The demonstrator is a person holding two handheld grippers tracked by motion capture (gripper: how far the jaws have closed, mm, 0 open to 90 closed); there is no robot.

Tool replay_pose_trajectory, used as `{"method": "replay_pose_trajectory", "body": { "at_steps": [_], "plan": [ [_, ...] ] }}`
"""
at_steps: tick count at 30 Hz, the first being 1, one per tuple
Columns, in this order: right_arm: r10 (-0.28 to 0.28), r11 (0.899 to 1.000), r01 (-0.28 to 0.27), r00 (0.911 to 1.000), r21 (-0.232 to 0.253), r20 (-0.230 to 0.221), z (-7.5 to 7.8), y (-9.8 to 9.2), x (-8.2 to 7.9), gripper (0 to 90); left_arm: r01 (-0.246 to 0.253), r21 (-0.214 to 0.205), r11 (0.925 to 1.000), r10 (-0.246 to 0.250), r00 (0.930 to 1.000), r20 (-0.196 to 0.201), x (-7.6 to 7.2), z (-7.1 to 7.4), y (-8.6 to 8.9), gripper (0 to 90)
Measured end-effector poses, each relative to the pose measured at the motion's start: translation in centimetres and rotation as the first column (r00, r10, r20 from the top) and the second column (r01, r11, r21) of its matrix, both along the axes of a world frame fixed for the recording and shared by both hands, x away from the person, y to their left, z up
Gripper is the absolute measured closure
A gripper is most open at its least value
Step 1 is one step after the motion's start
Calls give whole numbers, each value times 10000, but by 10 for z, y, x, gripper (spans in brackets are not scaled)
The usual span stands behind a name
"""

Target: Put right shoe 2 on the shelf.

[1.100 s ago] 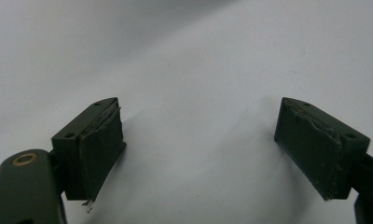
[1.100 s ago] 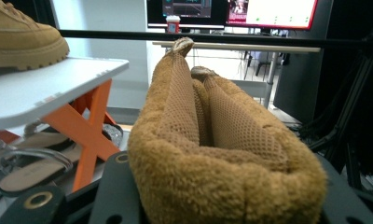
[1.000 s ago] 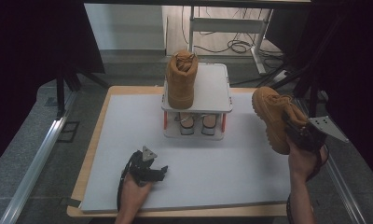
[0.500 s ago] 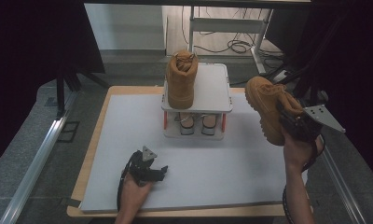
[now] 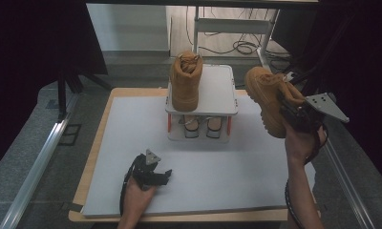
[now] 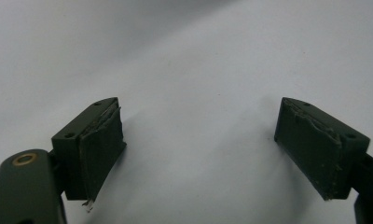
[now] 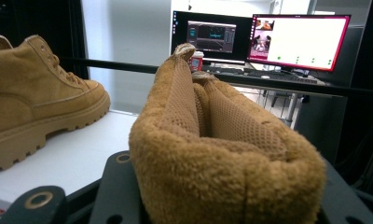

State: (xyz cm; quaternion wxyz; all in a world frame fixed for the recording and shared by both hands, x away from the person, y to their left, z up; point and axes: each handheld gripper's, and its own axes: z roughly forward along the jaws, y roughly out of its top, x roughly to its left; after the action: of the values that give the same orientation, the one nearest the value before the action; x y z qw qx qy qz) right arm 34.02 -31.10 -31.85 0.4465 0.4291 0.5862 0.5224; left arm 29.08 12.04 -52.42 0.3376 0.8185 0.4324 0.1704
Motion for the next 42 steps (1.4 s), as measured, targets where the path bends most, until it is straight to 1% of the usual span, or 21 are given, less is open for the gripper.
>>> {"method": "replay_pose_trajectory", "body": {
  "at_steps": [8, 9, 12, 13, 19, 24, 25, 26, 27, 28, 29, 34, 35, 42],
  "plan": [
    [216, 9997, -216, 9998, -77, 35, 8, 14, 8, 556, 5, -11, 10000, -5, 10000, -4, 0, 0, 0, 152],
    [322, 9994, -321, 9995, -92, 38, 10, 19, 11, 556, 5, -13, 10000, -5, 10000, -5, 0, 0, 0, 152],
    [401, 9991, -400, 9992, -147, 37, 11, 23, 13, 555, 7, -12, 10000, -7, 10000, -3, 0, 0, 0, 152],
    [478, 9986, -477, 9988, -210, 41, 12, 28, 15, 555, 7, -10, 10000, -7, 10000, -4, 0, 0, 0, 152],
    [715, 9968, -713, 9974, -357, 34, 15, 44, 23, 555, -1, -21, 10000, 1, 10000, 18, 0, 0, 0, 152],
    [890, 9951, -892, 9960, -418, -51, 15, 56, 30, 555, 4, -12, 10000, -4, 10000, 28, 0, 0, 0, 153],
    [939, 9944, -940, 9956, -483, -54, 13, 61, 33, 555, 10, -6, 10000, -10, 10000, 24, 0, 0, 0, 153],
    [939, 9944, -940, 9956, -483, -54, 13, 61, 33, 555, 10, -6, 10000, -10, 10000, 24, 0, 0, 0, 153],
    [979, 9940, -982, 9952, -483, -98, 12, 66, 37, 555, 2, -16, 10000, -2, 10000, 27, 0, 0, 0, 153],
    [979, 9940, -982, 9952, -483, -98, 12, 66, 37, 555, 2, -16, 10000, -2, 10000, 27, 0, 0, 0, 153],
    [1036, 9932, -1040, 9946, -520, -117, 10, 71, 40, 555, 7, -9, 10000, -7, 10000, 24, 0, 0, 0, 153],
    [1160, 9918, -1167, 9931, -516, -174, 8, 80, 47, 554, 7, -6, 10000, -7, 10000, 31, 0, 0, 0, 153],
    [1215, 9910, -1224, 9924, -550, -189, 7, 86, 50, 554, 7, -7, 10000, -7, 10000, 34, 0, 0, 0, 153],
    [1386, 9878, -1397, 9901, -682, -204, 5, 99, 58, 554, 14, 2, 10000, -14, 10000, 36, 0, 0, 0, 154]
  ]
}}
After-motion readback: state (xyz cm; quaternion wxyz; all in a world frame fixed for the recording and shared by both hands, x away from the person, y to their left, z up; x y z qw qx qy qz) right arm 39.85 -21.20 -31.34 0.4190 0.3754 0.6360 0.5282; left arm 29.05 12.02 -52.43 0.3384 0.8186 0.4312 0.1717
